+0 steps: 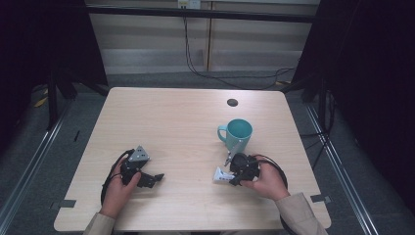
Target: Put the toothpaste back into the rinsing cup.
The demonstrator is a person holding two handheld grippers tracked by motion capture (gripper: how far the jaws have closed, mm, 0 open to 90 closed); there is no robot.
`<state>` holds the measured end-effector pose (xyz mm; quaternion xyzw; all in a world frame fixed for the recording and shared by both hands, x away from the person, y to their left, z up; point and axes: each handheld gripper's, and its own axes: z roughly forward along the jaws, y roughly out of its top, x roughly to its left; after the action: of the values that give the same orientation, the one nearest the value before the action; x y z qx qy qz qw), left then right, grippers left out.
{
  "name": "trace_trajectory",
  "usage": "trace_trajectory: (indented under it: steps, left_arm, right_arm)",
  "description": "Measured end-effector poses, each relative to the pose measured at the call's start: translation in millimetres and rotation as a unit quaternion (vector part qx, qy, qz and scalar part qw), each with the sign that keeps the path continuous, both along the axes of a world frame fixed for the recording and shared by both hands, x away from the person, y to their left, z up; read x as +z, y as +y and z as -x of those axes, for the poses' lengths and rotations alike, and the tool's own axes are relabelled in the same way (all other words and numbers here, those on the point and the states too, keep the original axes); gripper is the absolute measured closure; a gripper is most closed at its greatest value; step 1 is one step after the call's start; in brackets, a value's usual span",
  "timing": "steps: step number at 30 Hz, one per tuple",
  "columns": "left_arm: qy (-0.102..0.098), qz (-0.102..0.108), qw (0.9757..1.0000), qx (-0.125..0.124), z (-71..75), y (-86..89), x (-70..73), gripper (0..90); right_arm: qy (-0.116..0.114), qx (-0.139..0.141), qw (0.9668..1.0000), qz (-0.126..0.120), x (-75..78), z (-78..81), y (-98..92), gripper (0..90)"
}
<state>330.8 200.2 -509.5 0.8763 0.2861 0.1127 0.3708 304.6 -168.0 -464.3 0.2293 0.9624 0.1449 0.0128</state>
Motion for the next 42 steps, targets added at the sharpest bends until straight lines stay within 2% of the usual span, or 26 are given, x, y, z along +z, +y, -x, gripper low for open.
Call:
trace_trajectory:
  steps: [1, 5, 9, 16, 24, 31, 38, 41, 42]
  left_arm:
    - [0.000, 0.000, 1.0000, 0.000, 0.0, -0.1, 0.0, 8.1]
    - [0.000, 0.000, 1.0000, 0.000, 0.0, 0.0, 0.1, 8.1]
    - [0.000, 0.000, 1.0000, 0.000, 0.0, 0.0, 0.1, 8.1]
    - [0.000, 0.000, 1.0000, 0.000, 0.0, 0.0, 0.0, 8.1]
    - [0.000, 0.000, 1.0000, 0.000, 0.0, 0.0, 0.0, 8.1]
    - [0.000, 0.000, 1.0000, 0.000, 0.0, 0.0, 0.0, 8.1]
    - [0.000, 0.000, 1.0000, 0.000, 0.0, 0.0, 0.0, 8.0]
    - [0.000, 0.000, 1.0000, 0.000, 0.1, 0.0, 0.0, 8.1]
    - [0.000, 0.000, 1.0000, 0.000, 0.1, 0.0, 0.0, 8.1]
  right_arm:
    - [-0.004, -0.009, 0.9999, -0.003, 1.1, 0.9, -1.0, 76.8]
    - [-0.010, -0.009, 0.9993, -0.036, 9.0, 1.3, -7.7, 76.9]
    - [-0.019, -0.016, 0.9983, -0.054, 18.0, 2.0, -12.1, 76.9]
    - [-0.036, -0.033, 0.9936, -0.102, 32.1, -0.6, -22.9, 76.8]
    - [-0.056, -0.051, 0.9869, -0.143, 46.2, -2.8, -30.3, 76.9]
    - [-0.059, -0.063, 0.9818, -0.169, 54.5, -5.4, -33.8, 76.9]
    - [-0.070, -0.071, 0.9737, -0.205, 63.3, -9.4, -38.6, 76.9]
    - [-0.073, -0.077, 0.9688, -0.224, 67.9, -10.6, -40.8, 76.9]
    - [-0.073, -0.077, 0.9688, -0.224, 67.9, -10.6, -40.8, 76.9]
